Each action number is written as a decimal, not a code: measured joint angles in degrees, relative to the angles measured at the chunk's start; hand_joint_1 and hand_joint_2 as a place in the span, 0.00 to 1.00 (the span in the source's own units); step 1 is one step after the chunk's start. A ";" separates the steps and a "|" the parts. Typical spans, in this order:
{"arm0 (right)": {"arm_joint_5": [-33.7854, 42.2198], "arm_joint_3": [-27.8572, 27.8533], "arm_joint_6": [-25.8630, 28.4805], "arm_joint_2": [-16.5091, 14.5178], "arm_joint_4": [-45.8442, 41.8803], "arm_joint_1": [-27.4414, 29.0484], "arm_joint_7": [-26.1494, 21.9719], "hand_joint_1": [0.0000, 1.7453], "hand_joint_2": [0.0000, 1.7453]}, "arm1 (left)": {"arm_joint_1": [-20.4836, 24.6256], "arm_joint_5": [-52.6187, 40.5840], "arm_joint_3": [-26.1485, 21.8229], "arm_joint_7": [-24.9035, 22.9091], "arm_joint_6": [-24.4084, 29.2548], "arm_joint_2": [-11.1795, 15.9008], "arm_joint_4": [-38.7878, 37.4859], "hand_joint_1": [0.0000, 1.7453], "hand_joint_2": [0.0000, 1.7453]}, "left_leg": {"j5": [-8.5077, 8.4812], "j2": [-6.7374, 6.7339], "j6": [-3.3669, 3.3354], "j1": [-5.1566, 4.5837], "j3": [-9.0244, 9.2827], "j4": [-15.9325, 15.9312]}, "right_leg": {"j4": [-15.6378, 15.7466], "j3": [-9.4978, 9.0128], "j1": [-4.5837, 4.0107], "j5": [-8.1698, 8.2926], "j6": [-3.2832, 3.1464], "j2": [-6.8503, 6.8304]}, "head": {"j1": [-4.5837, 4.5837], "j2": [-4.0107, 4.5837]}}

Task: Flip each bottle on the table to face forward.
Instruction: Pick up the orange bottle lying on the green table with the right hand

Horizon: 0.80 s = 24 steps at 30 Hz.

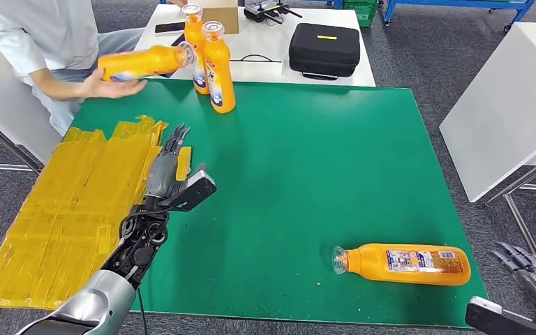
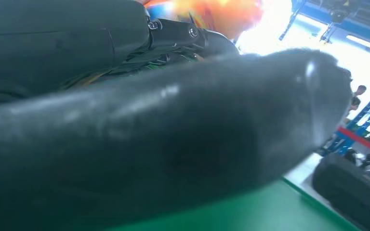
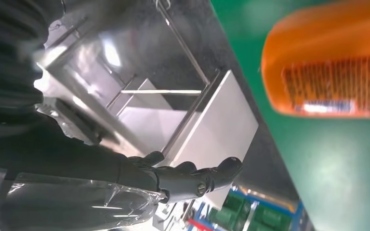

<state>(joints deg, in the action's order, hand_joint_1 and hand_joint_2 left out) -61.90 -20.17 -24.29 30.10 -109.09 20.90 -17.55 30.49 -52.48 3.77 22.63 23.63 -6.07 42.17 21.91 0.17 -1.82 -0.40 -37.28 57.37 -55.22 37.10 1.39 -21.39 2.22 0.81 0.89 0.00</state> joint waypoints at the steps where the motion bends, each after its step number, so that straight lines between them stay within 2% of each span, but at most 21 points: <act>1: 0.27 0.76 0.09 0.28 1.02 -0.39 0.27 0.00 1.00 | -0.13 1.03 0.21 0.67 -0.35 -0.02 0.20 0.00 0.00 | 0.00 0.00 0.00 0.00 0.00 0.00 | 0.00 0.00 0.00 0.00 0.00 0.00 | 0.01 0.00; 5: 1.19 5.25 2.07 1.20 6.61 -3.34 1.14 0.00 1.00 | -0.69 6.25 1.25 3.62 -2.56 -0.14 1.65 0.00 1.00 | -0.01 0.00 -0.01 0.00 -0.01 0.00 | 0.00 -0.01 0.00 0.01 0.01 0.00 | 0.00 0.00; 10: 0.84 14.22 7.17 1.30 16.55 -10.25 0.38 0.00 1.00 | -2.73 12.00 3.25 5.72 -4.37 -0.13 6.03 0.00 1.00 | -0.03 -0.05 0.00 0.01 0.00 0.00 | 0.00 -0.01 -0.01 0.04 0.01 0.02 | 0.01 0.00; 17: 0.31 26.22 10.85 0.34 28.46 -21.57 -1.49 0.00 1.00 | -6.33 13.59 5.95 5.56 -4.77 -0.11 12.41 0.00 1.00 | -0.05 -0.06 0.02 0.04 0.00 0.00 | -0.01 0.00 -0.03 0.03 0.00 0.04 | 0.00 0.00; 24: -0.14 33.66 12.26 -1.72 36.30 -29.63 -1.63 0.00 1.00 | -6.78 13.60 6.71 4.78 -4.51 -0.14 13.70 0.00 1.00 | -0.06 -0.07 0.01 0.05 0.03 0.00 | -0.01 -0.02 -0.04 0.03 0.00 0.06 | 0.00 0.00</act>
<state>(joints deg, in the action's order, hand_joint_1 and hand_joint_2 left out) -62.04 13.49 -12.03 28.38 -72.80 -8.72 -19.18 23.71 -38.88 10.48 27.41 19.11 -6.21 55.87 21.86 0.10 -1.81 -0.34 -37.25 57.38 -55.24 37.07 1.35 -21.36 2.23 0.86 0.89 0.00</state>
